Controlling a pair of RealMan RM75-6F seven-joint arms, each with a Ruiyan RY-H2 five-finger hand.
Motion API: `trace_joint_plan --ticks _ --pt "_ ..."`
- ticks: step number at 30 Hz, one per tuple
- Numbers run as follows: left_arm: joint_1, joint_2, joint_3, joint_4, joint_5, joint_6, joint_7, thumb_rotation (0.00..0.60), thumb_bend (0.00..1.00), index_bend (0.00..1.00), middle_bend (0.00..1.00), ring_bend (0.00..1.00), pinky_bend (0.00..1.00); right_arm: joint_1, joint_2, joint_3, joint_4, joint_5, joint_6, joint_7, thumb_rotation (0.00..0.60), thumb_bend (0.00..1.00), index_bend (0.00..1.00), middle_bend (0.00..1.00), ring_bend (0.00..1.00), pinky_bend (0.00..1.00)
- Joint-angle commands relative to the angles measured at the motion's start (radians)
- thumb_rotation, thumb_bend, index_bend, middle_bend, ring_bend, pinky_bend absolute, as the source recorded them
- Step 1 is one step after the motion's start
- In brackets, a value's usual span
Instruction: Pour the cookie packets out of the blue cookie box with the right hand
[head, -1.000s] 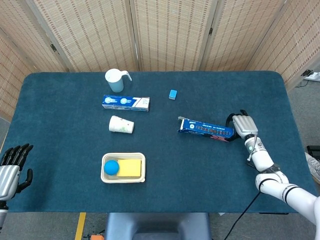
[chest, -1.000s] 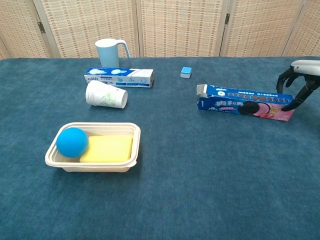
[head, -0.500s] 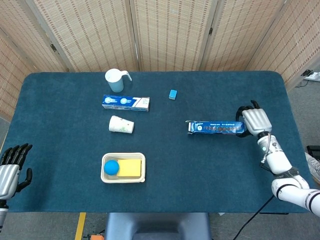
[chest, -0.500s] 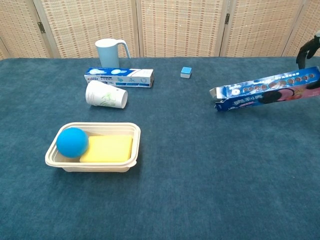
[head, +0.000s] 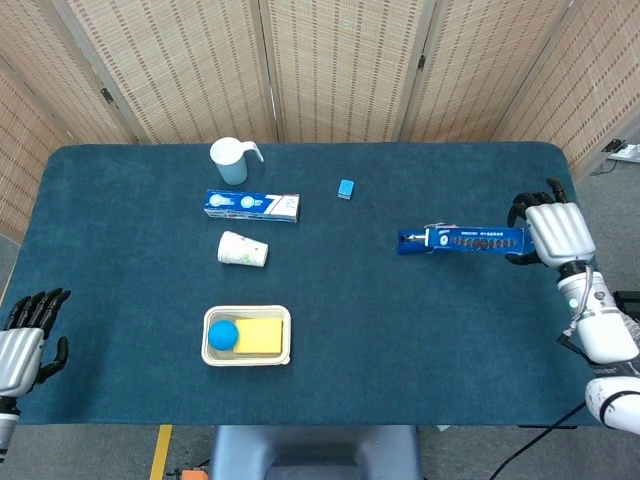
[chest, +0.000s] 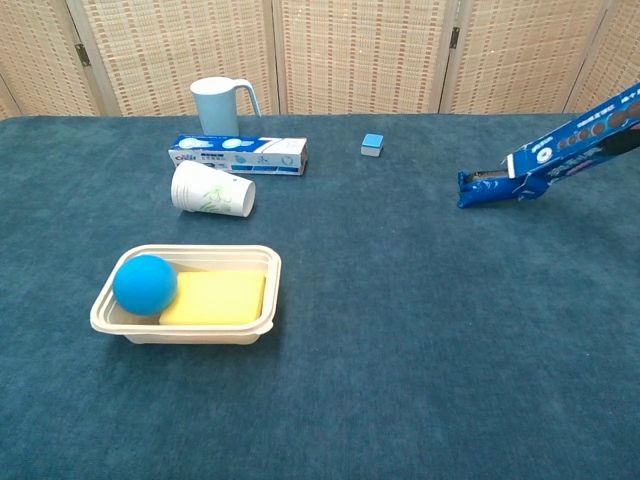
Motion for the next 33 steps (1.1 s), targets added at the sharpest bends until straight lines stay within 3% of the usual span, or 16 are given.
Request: trace_joint_plan --ticks 1,15,21,27,33 --pt "-0.003 -0.001 -0.001 0.001 -0.006 -0.006 0.003 0.600 0.65 0.01 0.09 0.06 0.08 -0.017 0.033 0.004 -0.026 -0.001 0.012 0.017 0.600 0.13 0.52 0.30 0.23 0.01" --pt "-0.011 -0.007 -0.003 -0.002 -0.022 -0.020 0.026 0.600 0.65 0.01 0.09 0.06 0.08 -0.087 0.165 0.018 -0.133 -0.037 0.087 0.105 0.600 0.13 0.52 0.30 0.23 0.01" --pt "-0.015 -0.008 -0.004 -0.002 -0.027 -0.026 0.032 0.600 0.65 0.01 0.09 0.06 0.08 -0.131 0.189 0.030 -0.167 -0.108 0.146 0.244 0.600 0.13 0.52 0.30 0.23 0.01" --pt "-0.016 -0.009 -0.002 -0.006 -0.027 -0.028 0.036 0.600 0.65 0.01 0.09 0.06 0.08 -0.147 0.073 0.020 -0.106 -0.243 0.192 0.497 0.600 0.13 0.52 0.30 0.23 0.01" --pt "-0.009 0.001 0.000 -0.004 -0.014 -0.014 -0.003 0.600 0.65 0.01 0.09 0.06 0.08 -0.141 -0.170 -0.002 0.087 -0.340 0.291 0.632 0.600 0.13 0.52 0.30 0.24 0.01"
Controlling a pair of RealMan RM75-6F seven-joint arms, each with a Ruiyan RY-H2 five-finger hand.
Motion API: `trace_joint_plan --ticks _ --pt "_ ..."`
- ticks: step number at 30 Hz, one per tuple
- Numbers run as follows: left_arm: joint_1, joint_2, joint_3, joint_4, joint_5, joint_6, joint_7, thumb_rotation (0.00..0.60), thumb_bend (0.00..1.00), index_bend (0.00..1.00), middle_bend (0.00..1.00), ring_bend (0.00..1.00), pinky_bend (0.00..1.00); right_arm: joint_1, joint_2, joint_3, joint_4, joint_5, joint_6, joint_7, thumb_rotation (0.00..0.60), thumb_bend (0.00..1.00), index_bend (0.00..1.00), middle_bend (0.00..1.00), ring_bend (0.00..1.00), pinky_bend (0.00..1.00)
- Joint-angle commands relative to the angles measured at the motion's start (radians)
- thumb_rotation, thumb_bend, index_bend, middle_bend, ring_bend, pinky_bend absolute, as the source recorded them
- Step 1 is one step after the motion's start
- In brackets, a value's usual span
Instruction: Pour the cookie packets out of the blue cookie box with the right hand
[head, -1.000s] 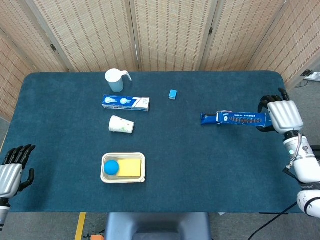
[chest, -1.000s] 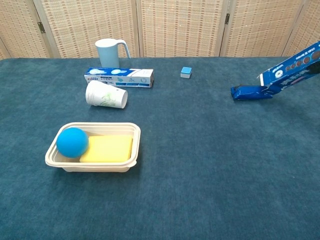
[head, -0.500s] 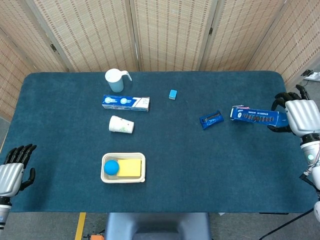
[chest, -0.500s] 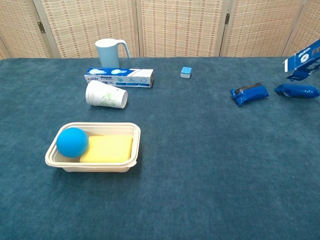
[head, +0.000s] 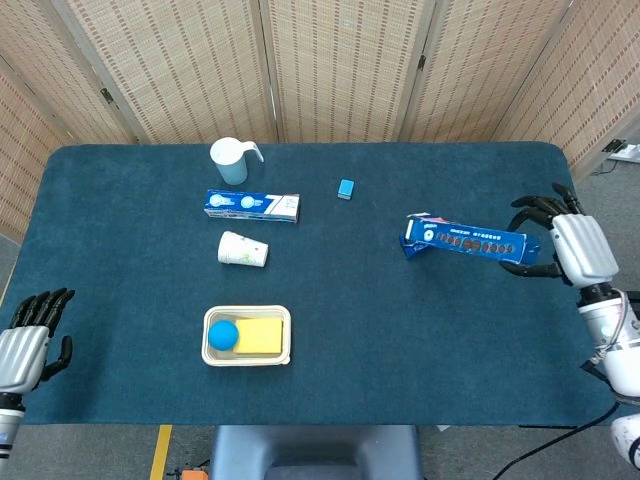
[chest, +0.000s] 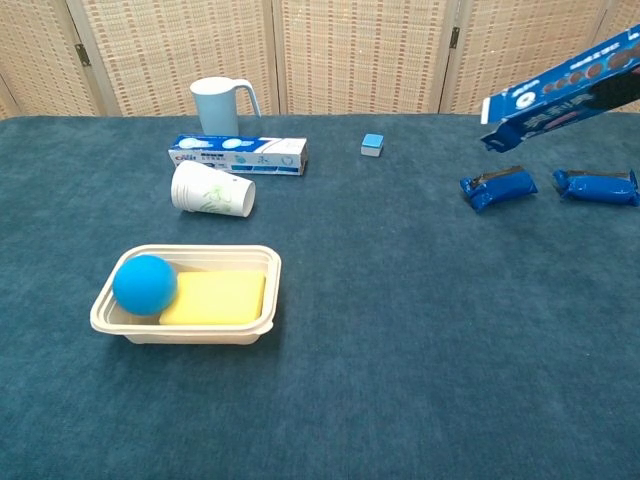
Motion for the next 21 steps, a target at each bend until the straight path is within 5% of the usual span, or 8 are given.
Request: trace_joint_plan --ticks 1,10,18,21 --pt "0.002 0.003 0.001 0.003 0.003 0.002 -0.009 0.600 0.65 0.01 0.09 0.06 0.08 0.003 -0.195 -0.020 0.166 -0.085 0.077 0.120 0.600 0.13 0.52 0.30 0.24 0.01" --pt "0.000 0.010 0.004 0.006 0.009 -0.003 -0.032 0.600 0.65 0.01 0.09 0.06 0.08 0.051 -0.534 -0.042 0.518 -0.139 0.133 0.291 0.600 0.13 0.52 0.30 0.24 0.01" --pt "0.004 0.017 0.007 0.008 0.017 0.004 -0.054 0.600 0.65 0.01 0.09 0.06 0.08 0.107 -0.672 -0.061 0.746 -0.143 0.056 0.401 0.600 0.13 0.51 0.28 0.23 0.01" --pt "0.003 0.016 0.007 0.009 0.018 0.004 -0.053 0.600 0.65 0.01 0.09 0.06 0.09 0.114 -0.673 -0.075 0.778 -0.138 0.016 0.403 0.600 0.13 0.39 0.21 0.19 0.01"
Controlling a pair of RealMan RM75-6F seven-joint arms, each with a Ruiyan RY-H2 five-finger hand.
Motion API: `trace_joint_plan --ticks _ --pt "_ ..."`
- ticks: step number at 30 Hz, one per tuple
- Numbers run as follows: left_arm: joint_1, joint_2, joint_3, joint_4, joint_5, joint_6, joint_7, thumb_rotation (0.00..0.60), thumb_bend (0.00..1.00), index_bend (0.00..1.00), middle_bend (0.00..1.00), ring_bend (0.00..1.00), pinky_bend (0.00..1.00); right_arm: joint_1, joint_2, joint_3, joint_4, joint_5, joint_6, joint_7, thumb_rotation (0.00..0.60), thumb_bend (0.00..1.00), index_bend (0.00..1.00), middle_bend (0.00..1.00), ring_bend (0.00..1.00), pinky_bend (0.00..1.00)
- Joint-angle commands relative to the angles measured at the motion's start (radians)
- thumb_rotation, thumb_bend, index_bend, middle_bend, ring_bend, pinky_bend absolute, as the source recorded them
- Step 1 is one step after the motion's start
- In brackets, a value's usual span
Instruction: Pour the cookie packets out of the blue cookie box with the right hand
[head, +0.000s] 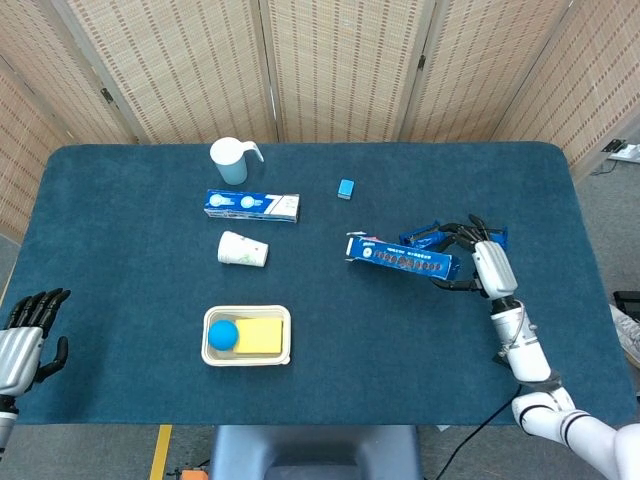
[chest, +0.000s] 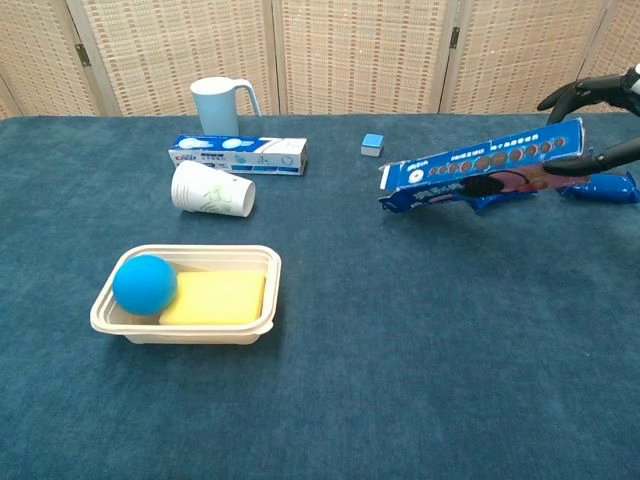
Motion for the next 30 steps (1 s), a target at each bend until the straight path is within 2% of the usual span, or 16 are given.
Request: trace_joint_plan --ticks 1,5,8,12,15,18,23,26,30 --pt "-0.001 -0.001 0.000 0.001 -0.001 -0.002 0.004 0.600 0.65 0.01 0.09 0.06 0.08 0.018 -0.010 -0.018 0.034 0.006 -0.057 0.004 0.600 0.13 0.32 0.18 0.17 0.01" --pt "-0.003 -0.004 -0.001 -0.001 -0.005 -0.005 0.015 0.600 0.65 0.01 0.09 0.06 0.08 0.026 0.031 -0.031 0.013 0.028 -0.139 -0.057 0.600 0.13 0.11 0.08 0.10 0.00" --pt "-0.003 -0.004 -0.002 -0.002 -0.007 -0.004 0.016 0.600 0.65 0.01 0.09 0.06 0.09 0.025 0.062 -0.034 -0.016 0.041 -0.166 -0.095 0.600 0.13 0.02 0.03 0.07 0.00" --pt "-0.002 -0.003 -0.002 -0.001 -0.006 -0.002 0.012 0.600 0.65 0.01 0.09 0.06 0.09 0.004 0.120 -0.034 -0.082 0.048 -0.146 -0.139 0.600 0.13 0.00 0.00 0.05 0.00" --pt "-0.002 -0.002 -0.001 0.000 -0.004 0.000 0.009 0.600 0.65 0.01 0.09 0.06 0.09 -0.025 0.198 -0.044 -0.166 0.044 -0.118 -0.207 0.600 0.13 0.00 0.00 0.03 0.00" --pt "-0.002 -0.004 -0.001 -0.001 -0.002 0.001 0.016 0.600 0.65 0.01 0.09 0.06 0.09 -0.067 0.305 -0.059 -0.305 0.055 -0.092 -0.319 0.600 0.13 0.00 0.00 0.01 0.00" --pt "0.001 -0.008 -0.001 -0.007 -0.001 0.011 0.033 0.600 0.65 0.01 0.09 0.06 0.09 -0.163 0.470 -0.102 -0.571 0.104 -0.034 -0.597 0.600 0.13 0.00 0.00 0.00 0.00" --pt "0.007 -0.022 -0.010 -0.003 -0.015 0.029 0.070 0.600 0.65 0.01 0.09 0.06 0.08 -0.221 0.508 -0.126 -0.660 0.126 0.029 -0.738 0.600 0.13 0.00 0.00 0.00 0.00" --pt "0.006 -0.019 -0.005 -0.010 -0.002 0.028 0.060 0.600 0.65 0.01 0.09 0.06 0.08 -0.299 0.494 -0.138 -0.700 0.136 0.148 -0.832 0.600 0.13 0.00 0.00 0.00 0.00"
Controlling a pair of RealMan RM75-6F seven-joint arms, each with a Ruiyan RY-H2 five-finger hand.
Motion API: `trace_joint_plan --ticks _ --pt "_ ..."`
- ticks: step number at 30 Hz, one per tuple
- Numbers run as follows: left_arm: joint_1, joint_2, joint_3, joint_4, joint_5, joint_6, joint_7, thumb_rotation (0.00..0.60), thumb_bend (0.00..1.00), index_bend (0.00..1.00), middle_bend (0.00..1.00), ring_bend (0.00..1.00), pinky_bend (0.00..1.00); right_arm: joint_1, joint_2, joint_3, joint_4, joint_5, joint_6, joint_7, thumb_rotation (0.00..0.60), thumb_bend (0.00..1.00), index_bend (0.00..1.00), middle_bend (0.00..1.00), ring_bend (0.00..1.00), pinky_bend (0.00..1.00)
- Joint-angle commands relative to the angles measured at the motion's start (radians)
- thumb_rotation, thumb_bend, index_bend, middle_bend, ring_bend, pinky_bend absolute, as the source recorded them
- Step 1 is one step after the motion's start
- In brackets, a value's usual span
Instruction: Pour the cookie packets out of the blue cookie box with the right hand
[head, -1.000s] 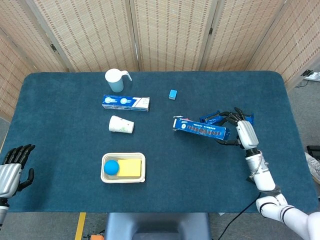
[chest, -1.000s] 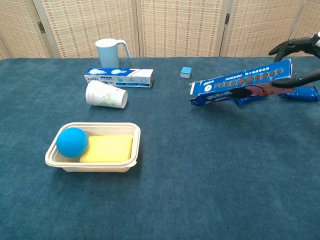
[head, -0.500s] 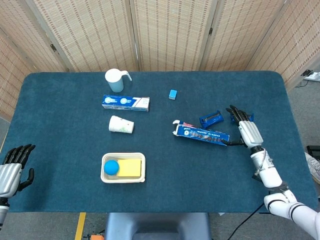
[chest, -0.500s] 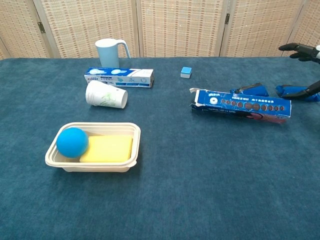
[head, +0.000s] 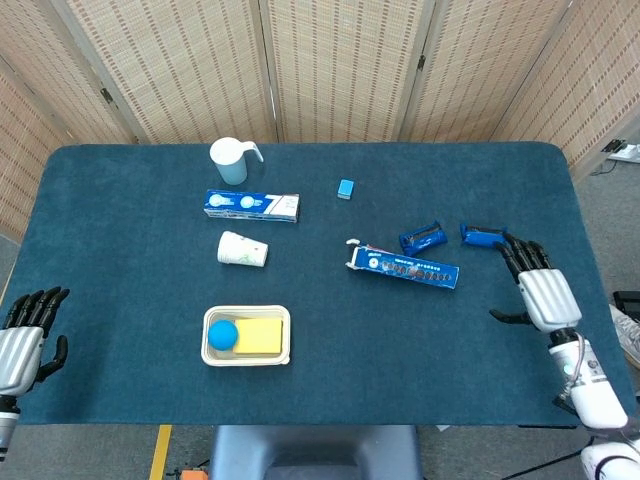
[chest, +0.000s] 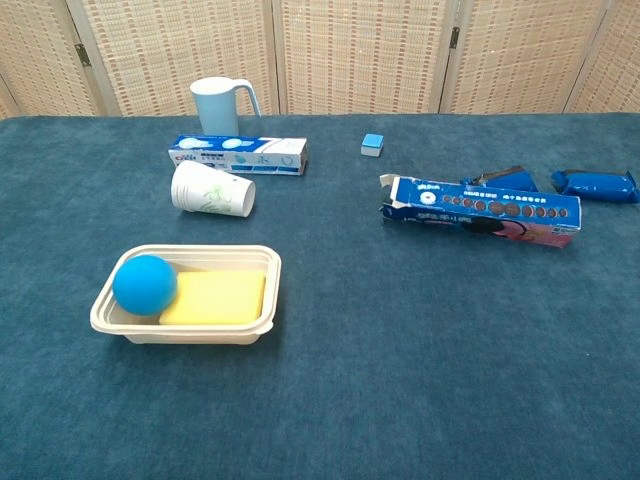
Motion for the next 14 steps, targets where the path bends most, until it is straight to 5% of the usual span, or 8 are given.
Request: trace_joint_plan --ticks 1,7,14 --pt "0.003 0.003 0.007 -0.005 0.025 0.012 -0.018 0.600 0.65 0.01 0.09 0.06 0.08 -0.124 0.031 -0.031 -0.098 0.028 0.164 -0.120 0.600 0.13 0.00 0.00 0.00 0.00" --pt "0.023 -0.006 0.025 -0.010 0.076 0.063 0.008 0.600 0.65 0.01 0.09 0.06 0.08 -0.186 0.002 -0.020 -0.095 0.027 0.261 -0.150 0.600 0.13 0.00 0.00 0.00 0.00" --pt "0.028 -0.008 0.021 -0.014 0.065 0.067 0.016 0.600 0.65 0.01 0.09 0.06 0.08 -0.184 0.013 -0.014 -0.110 0.029 0.218 -0.144 0.600 0.13 0.00 0.00 0.00 0.00"
